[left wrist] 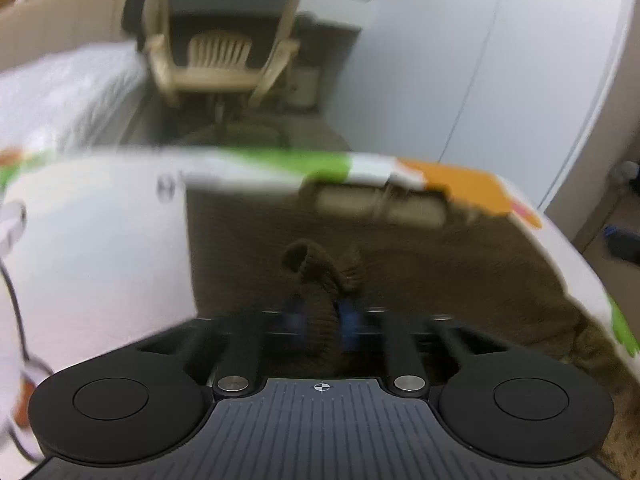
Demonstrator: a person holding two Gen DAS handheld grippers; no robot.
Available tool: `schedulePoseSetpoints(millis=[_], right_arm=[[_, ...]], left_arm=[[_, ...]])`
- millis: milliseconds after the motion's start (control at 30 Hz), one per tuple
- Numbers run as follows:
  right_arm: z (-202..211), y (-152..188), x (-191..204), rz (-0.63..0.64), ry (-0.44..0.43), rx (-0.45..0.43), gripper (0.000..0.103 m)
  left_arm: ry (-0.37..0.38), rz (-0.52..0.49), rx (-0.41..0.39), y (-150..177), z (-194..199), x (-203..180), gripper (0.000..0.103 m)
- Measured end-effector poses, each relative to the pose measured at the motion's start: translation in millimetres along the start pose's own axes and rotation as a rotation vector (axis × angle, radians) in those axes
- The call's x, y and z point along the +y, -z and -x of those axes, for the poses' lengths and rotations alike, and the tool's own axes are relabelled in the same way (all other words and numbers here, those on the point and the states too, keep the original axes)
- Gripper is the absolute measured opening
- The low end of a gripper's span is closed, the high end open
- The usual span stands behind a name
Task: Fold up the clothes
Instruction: 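Lift and fold the grasped dress edge over with the right gripper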
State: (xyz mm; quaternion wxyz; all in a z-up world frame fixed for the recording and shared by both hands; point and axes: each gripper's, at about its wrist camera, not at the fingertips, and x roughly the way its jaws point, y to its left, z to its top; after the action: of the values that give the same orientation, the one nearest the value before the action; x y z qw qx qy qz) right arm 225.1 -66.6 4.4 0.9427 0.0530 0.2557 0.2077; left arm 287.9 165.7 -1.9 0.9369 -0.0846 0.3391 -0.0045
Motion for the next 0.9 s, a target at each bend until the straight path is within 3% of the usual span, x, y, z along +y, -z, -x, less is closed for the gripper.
schedulePoseSetpoints(millis=[67,167,233,333,433,567,700,767,900], right_arm=[[-5.3,-6.2,2.2,0.047,0.027,-0.019,0.075],[-20.4,-17.5,15.1,0.161,0.065,-0.030,0.075],[-41.6,-16.6,23.0,0.231,0.099,0.016,0.076],[-84.1,1.0,24.9,0.296,0.161,0.163,0.076],[-100.2,18.8,18.7,0.333,0.191,0.206,0.088],[-79.5,11.5,19.0,0.366,0.246,0.175,0.088],[-48.9,6.8,39.0,0.410,0.213,0.121,0.088],[-42.8,9.9,51.2,0.424,0.169,0.131,0.088],[-48.3,35.8,56.6,0.478,0.205,0.204,0.087]], left_arm=[[-0.016,-0.075,-0.108,-22.4,21.5,-5.9,0.015],[-0.095,-0.145,-0.171,-41.2,31.6,-7.7,0.018],[-0.119,-0.155,-0.118,-30.6,20.9,-3.0,0.027],[-0.135,-0.170,0.003,-1.3,-0.2,7.2,0.041],[-0.127,-0.143,0.045,15.3,0.9,22.1,0.064],[-0.033,-0.062,-0.029,1.3,35.4,33.3,0.086],[0.229,-0.020,-0.100,-10.2,58.0,26.9,0.094],[0.338,0.003,-0.075,-8.0,48.1,19.3,0.094],[0.255,0.063,0.013,5.0,7.9,18.2,0.094]])
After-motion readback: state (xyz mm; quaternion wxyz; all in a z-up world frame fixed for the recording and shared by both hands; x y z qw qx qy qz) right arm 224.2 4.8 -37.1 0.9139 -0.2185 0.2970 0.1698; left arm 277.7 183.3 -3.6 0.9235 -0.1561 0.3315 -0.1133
